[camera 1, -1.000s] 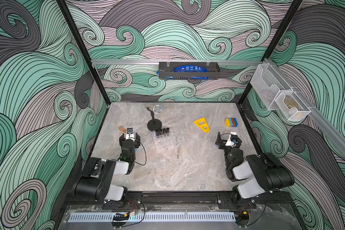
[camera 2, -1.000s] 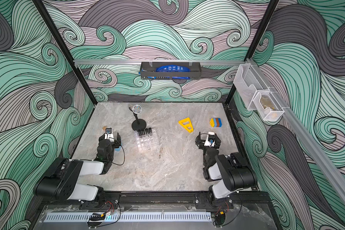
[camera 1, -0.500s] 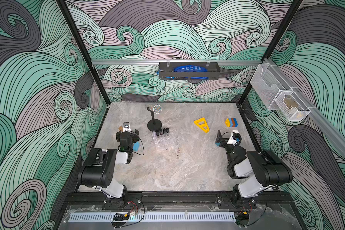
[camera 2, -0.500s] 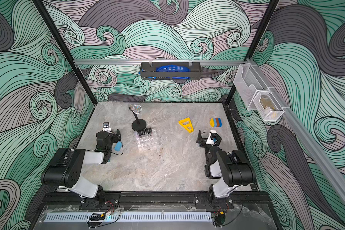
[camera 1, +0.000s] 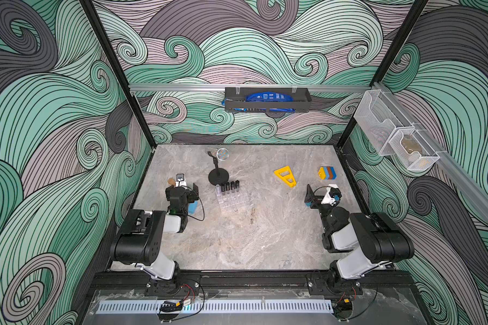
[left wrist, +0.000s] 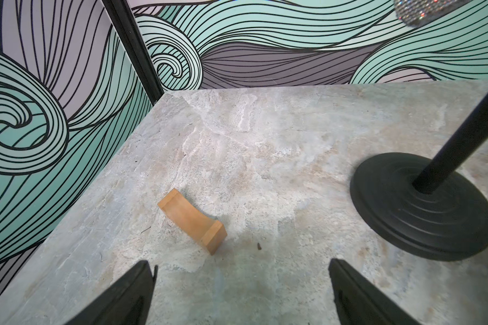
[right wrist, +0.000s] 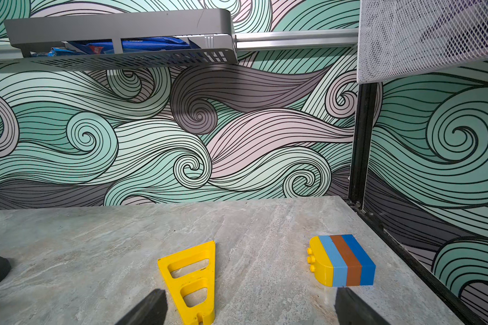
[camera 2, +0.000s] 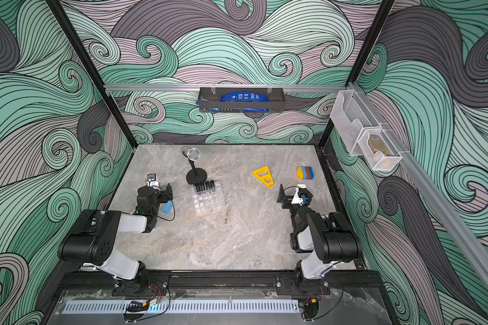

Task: Arrange the lipsticks in the organizer
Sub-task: Reset both arms

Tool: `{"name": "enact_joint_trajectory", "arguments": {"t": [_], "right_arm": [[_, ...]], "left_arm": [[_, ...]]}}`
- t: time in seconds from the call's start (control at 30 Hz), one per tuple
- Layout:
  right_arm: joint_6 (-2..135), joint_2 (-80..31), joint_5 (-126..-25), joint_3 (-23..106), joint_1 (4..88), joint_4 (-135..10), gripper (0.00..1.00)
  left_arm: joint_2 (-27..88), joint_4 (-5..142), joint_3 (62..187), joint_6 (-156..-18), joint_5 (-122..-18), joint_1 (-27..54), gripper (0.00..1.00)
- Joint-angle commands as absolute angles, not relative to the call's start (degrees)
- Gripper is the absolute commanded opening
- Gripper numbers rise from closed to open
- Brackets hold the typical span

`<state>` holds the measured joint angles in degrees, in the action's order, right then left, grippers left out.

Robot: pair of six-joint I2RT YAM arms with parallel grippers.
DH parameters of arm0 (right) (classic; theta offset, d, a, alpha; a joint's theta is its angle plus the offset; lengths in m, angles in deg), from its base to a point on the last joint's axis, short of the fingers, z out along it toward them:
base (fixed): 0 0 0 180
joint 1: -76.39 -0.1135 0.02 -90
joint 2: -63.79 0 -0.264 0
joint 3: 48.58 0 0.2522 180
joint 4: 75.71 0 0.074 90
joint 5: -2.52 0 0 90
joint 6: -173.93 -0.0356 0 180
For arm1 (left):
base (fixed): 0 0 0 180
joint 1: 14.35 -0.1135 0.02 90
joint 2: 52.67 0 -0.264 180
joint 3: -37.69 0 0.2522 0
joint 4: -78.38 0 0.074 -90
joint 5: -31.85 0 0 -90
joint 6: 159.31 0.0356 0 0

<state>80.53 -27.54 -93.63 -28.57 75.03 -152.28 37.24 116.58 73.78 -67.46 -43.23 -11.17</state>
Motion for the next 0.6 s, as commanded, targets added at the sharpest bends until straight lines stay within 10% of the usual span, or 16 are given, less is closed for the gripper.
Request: {"name": "enact_joint_trajectory", "arguments": {"t": [0.0,0.57], "right_arm": [[80.15,-26.91,-92.45,-29.06,75.34,-153.8,0.99],[79.8,-26.96,-90.78,-29.63,75.98,-155.03,0.99]], "left_arm": [[37.97,118.07,73.58,-67.73,-43.84,-11.27,0.99],[38.27,117.46,74.08,-65.44,-48.95,-11.14,0.99]]}}
